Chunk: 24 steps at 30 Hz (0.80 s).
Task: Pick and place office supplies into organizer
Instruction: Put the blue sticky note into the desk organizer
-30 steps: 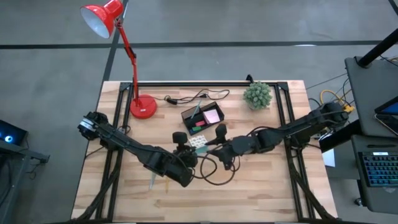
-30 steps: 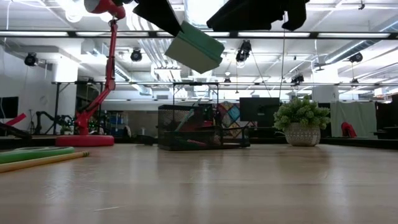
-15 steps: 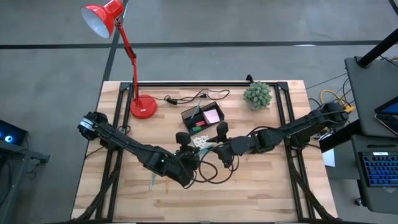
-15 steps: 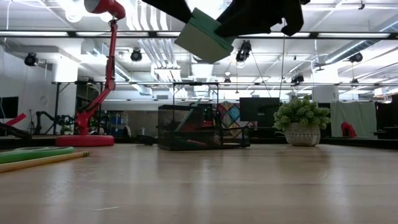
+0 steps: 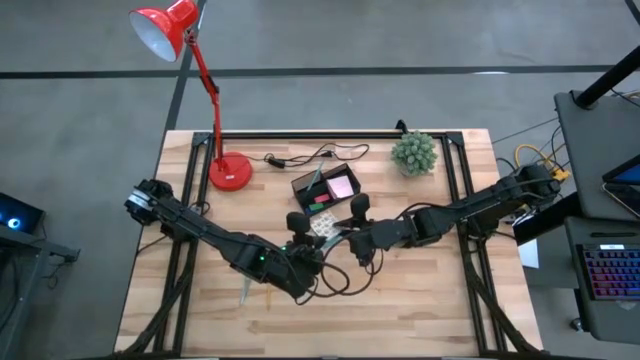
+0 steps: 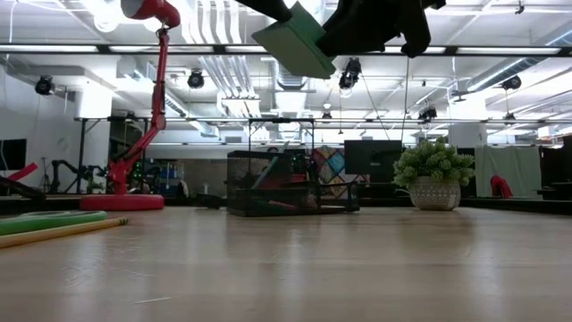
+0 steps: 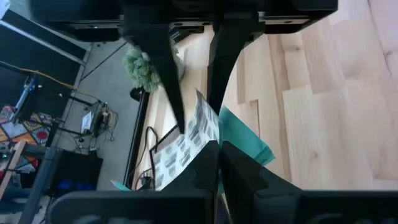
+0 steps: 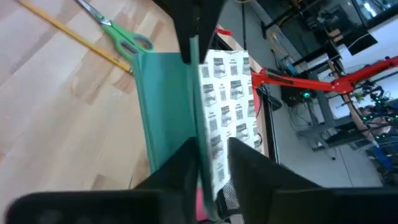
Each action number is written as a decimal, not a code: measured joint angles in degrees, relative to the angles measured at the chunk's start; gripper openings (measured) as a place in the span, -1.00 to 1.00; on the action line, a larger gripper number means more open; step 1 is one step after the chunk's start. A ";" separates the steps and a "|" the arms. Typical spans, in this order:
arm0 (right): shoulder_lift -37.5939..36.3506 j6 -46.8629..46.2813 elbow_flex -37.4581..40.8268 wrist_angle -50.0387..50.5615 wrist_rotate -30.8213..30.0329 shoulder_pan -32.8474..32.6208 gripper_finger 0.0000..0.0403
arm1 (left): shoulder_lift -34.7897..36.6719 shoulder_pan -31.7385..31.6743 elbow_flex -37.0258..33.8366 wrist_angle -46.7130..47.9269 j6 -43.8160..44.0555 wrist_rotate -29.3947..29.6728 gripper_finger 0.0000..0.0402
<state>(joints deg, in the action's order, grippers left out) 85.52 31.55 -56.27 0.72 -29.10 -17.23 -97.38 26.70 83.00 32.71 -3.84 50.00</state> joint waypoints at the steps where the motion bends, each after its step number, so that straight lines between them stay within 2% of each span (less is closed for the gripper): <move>1: 0.00 0.02 0.00 0.13 0.01 0.00 -0.66 | 0.01 0.00 0.00 -0.15 -0.02 -0.01 -1.00; 5: 0.00 0.54 0.00 1.00 0.56 0.00 -0.91 | 0.02 0.00 0.00 -0.31 -0.08 -0.03 -1.00; 15: 0.00 0.61 0.00 1.02 0.53 0.00 -0.96 | 0.02 0.00 0.00 -0.33 0.07 -0.26 -0.97; 19: 0.00 0.91 0.00 1.09 -2.24 0.00 -0.96 | 0.02 0.00 0.00 -0.29 0.47 -0.36 -0.79; 24: -0.02 1.55 0.00 2.00 -4.95 0.02 -0.96 | 0.58 0.02 0.00 0.14 1.39 -0.66 -0.40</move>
<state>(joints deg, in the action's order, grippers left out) 85.49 33.10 -56.27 2.72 -34.05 -17.21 -96.80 26.72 83.00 32.85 -2.45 49.34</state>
